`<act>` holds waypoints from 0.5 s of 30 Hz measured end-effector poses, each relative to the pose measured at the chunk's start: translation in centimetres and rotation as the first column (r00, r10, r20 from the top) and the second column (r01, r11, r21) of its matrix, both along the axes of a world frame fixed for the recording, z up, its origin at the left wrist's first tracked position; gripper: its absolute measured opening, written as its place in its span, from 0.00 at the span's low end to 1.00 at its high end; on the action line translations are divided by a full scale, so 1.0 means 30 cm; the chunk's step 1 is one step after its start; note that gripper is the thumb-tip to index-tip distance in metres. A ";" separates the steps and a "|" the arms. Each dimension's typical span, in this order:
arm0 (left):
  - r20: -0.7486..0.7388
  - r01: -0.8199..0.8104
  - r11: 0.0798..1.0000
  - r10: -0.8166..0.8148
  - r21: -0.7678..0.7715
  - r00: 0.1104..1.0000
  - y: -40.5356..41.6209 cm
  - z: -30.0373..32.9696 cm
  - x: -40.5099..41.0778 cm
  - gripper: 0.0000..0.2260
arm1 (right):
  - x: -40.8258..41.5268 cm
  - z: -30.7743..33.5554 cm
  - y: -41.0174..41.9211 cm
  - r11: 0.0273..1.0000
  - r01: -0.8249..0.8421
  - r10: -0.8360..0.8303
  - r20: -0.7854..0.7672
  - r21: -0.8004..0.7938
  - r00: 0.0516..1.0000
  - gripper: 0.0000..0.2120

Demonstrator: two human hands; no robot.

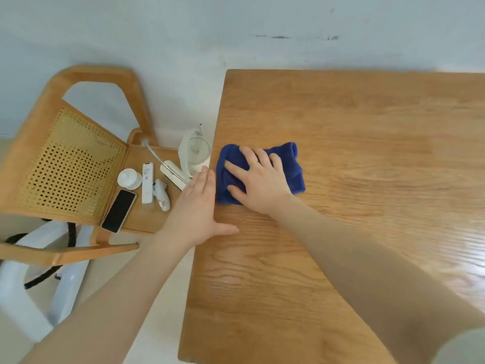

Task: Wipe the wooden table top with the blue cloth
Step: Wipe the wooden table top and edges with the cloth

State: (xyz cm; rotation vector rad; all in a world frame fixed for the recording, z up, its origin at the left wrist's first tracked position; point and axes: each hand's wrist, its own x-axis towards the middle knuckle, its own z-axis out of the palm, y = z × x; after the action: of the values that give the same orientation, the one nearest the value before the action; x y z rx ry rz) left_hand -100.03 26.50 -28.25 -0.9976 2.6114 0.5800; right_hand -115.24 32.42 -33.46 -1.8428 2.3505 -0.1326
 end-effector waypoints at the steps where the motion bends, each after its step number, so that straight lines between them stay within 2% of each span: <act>1: -0.002 0.003 1.000 -0.003 0.008 1.000 0.002 -0.010 0.037 0.56 | 0.008 0.002 -0.035 0.999 0.033 -0.033 -0.008 0.007 0.999 0.24; 4: -0.019 0.028 0.999 -0.028 0.034 0.999 0.023 -0.052 0.105 0.53 | 0.031 -0.006 -0.072 0.990 0.139 -0.139 -0.052 0.002 0.989 0.24; 8: -0.103 -0.049 0.991 0.062 0.125 0.993 0.048 -0.089 0.137 0.54 | 0.156 -0.011 0.050 0.995 0.097 -0.098 -0.048 -0.012 0.994 0.24; 11: -0.114 -0.007 0.997 0.016 0.079 0.993 0.044 -0.089 0.131 0.54 | 0.238 -0.015 0.138 0.996 0.083 -0.084 -0.030 -0.034 0.996 0.25; 15: -0.060 0.052 0.999 -0.052 0.002 0.997 0.035 -0.083 0.114 0.53 | 0.183 -0.018 0.096 0.995 0.101 -0.101 -0.013 -0.025 0.995 0.24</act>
State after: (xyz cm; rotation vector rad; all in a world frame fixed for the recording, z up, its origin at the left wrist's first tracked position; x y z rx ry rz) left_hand -96.60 27.54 -30.73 -0.9225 2.6786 0.6101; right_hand -109.77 35.30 -33.99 -1.7407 2.4634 -0.1604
